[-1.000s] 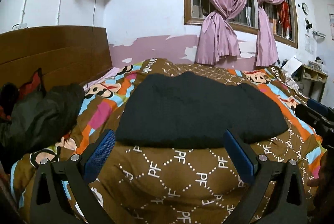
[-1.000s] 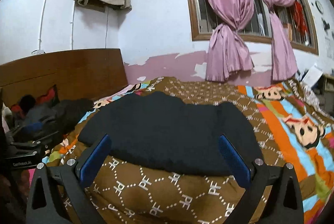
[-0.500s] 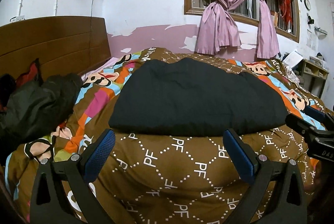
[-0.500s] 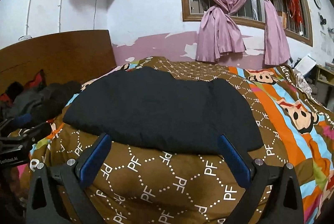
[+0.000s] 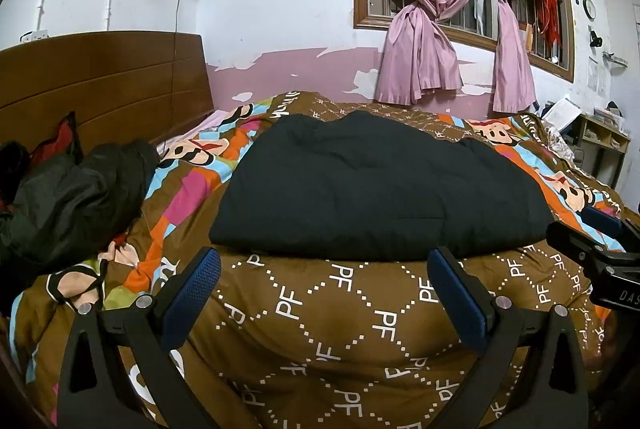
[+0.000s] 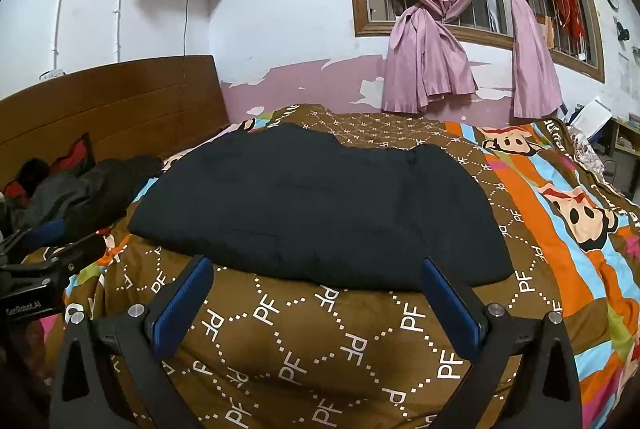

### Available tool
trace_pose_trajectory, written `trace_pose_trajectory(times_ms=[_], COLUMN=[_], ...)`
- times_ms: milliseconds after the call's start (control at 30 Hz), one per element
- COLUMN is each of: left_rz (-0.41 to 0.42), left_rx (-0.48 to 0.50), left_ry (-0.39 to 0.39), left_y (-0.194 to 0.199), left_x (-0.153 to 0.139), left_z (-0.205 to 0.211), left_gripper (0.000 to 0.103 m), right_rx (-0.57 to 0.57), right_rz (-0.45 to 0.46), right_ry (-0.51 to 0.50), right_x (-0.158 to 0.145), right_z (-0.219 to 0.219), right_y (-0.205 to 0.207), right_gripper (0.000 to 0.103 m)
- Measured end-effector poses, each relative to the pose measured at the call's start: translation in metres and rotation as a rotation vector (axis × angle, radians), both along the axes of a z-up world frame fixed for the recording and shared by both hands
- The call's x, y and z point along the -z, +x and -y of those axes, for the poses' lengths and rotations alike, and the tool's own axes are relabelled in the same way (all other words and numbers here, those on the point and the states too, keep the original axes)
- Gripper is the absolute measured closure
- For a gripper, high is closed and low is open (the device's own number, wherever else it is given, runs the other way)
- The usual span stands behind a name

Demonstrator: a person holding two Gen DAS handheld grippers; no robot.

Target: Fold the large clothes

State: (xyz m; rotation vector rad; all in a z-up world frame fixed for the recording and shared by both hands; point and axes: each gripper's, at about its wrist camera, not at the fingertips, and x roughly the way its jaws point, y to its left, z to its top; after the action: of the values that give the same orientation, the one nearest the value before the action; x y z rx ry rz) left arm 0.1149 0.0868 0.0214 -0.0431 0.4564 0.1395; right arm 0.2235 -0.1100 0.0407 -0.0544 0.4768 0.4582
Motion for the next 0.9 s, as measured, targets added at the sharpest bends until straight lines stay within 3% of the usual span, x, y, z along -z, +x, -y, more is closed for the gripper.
trace_pose_trajectory(times_ms=[900], left_rz=[0.002], left_rx=[-0.003], left_ry=[0.001], left_y=[-0.0009], left_x=[0.0005], left_z=[0.0024], left_gripper=[0.002], right_rx=[-0.001], right_rz=[-0.001], right_ry=[0.001], right_x=[-0.0002], right_z=[-0.0006], right_y=[-0.0006], right_gripper=[0.0])
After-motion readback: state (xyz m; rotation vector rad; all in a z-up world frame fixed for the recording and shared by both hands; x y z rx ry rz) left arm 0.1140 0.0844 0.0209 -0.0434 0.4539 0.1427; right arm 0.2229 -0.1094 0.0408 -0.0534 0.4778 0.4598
